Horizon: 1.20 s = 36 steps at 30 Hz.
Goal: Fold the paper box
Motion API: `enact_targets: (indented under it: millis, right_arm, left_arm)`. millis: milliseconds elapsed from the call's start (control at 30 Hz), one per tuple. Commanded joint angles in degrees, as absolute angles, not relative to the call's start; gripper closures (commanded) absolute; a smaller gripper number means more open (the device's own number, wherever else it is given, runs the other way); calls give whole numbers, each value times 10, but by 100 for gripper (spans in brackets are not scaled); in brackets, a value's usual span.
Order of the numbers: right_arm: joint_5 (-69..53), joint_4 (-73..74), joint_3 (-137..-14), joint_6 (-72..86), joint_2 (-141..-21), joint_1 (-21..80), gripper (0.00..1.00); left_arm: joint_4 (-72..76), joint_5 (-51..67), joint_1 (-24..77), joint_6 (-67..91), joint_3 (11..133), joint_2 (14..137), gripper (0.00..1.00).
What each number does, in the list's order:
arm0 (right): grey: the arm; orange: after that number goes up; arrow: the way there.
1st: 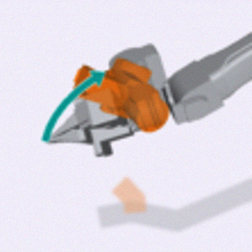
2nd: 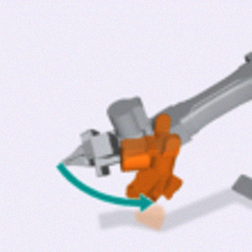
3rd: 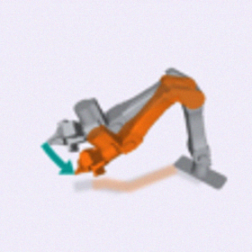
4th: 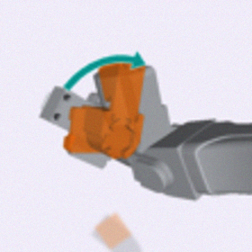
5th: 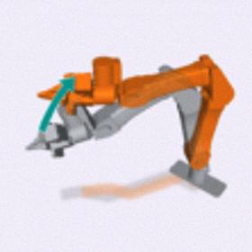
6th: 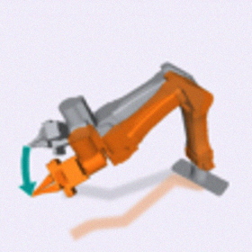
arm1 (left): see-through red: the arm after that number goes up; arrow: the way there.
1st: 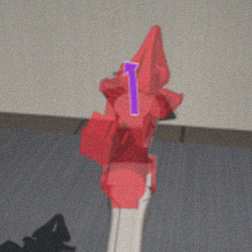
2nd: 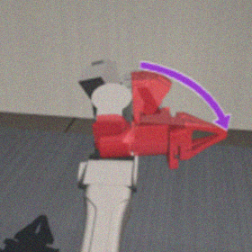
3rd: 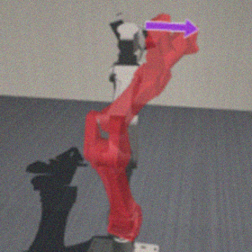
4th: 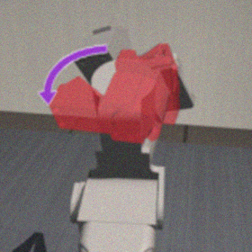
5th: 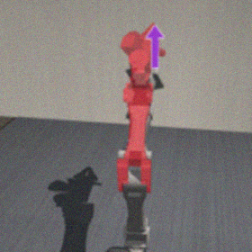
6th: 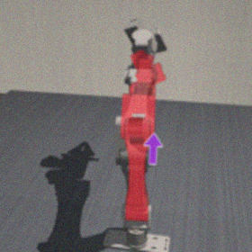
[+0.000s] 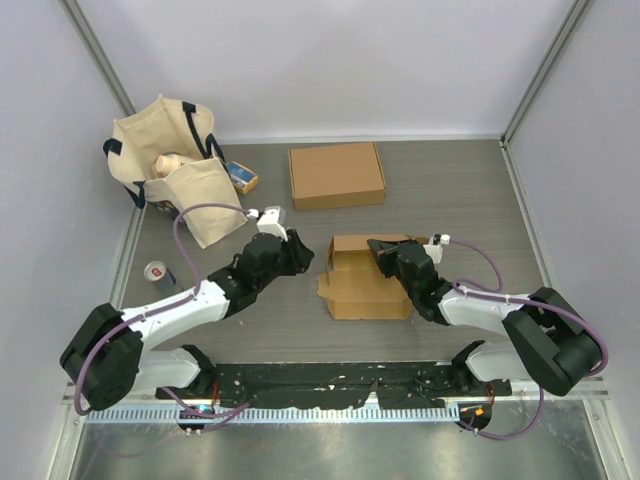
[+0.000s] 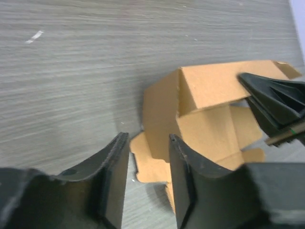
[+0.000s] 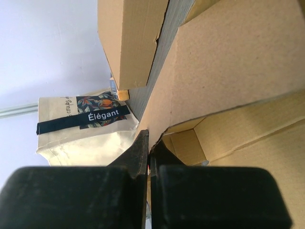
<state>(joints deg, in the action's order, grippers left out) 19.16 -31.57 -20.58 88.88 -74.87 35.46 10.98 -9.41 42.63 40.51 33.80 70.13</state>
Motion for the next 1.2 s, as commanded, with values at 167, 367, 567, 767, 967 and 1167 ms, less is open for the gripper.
enact_targets:
  millis: [167,367,567,767,967,1167]
  right_arm:
    - [209,-267,-212,871,-743,356,98]
    - [196,-265,-216,891,-751,356,98]
    - [187,-261,-221,906,-756,356,98]
    - [186,-267,-217,911,-764,356,98]
    - [198,-283,-216,897,-778,363,98]
    - [216,-292,-207,860,-793,368,98]
  left_arm:
    - [74,-97,444,276,445,838,61]
    - [141,-92,485,264,464,881,54]
    - [136,-142,500,252,495,913,50]
    - [161,-232,515,221,491,932,51]
    - [230,-236,521,213,468,937,60]
    - [265,-250,536,212,458,949,57]
